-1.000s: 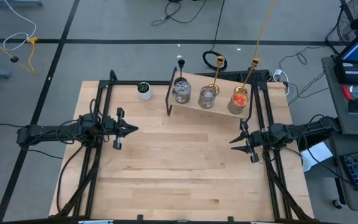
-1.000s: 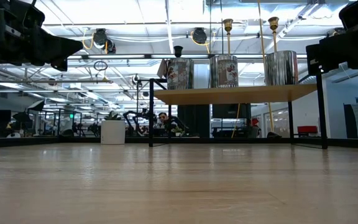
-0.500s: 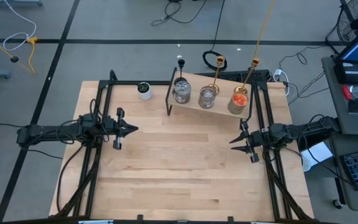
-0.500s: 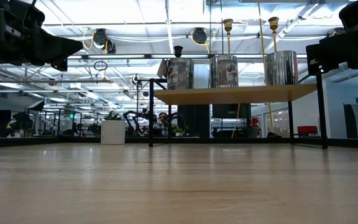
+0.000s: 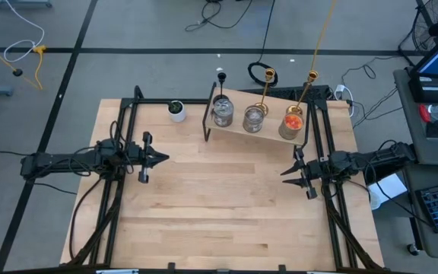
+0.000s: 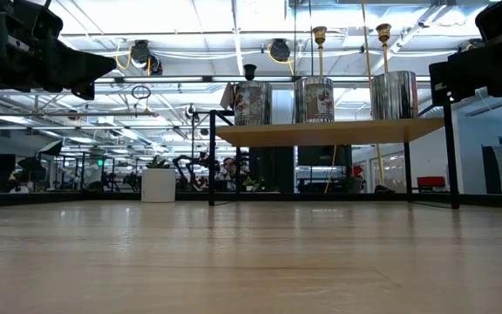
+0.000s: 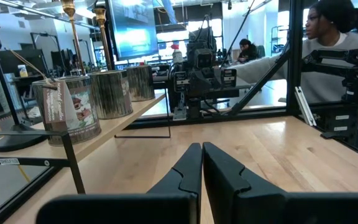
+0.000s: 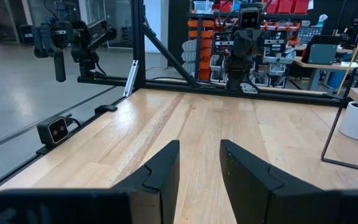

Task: Pick & Place candle stick holders
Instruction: Return to Home Position

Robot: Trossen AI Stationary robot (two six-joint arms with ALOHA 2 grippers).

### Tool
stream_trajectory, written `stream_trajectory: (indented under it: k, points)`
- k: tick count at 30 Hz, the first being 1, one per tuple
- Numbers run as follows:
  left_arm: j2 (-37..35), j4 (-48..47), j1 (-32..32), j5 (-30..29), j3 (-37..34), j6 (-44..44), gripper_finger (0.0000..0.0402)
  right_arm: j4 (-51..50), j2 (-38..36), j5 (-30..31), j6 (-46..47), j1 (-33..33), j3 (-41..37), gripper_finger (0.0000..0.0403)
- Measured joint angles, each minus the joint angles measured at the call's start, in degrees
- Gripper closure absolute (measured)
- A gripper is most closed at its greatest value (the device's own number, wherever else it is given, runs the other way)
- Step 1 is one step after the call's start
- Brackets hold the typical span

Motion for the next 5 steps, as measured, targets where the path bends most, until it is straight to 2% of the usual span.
stream_trajectory:
  k: [5]
  points:
    - [0.0,0.0,0.0,0.0,0.0,0.0,0.0380,0.0,0.0,0.0,0.0,0.0,0.0,0.0293]
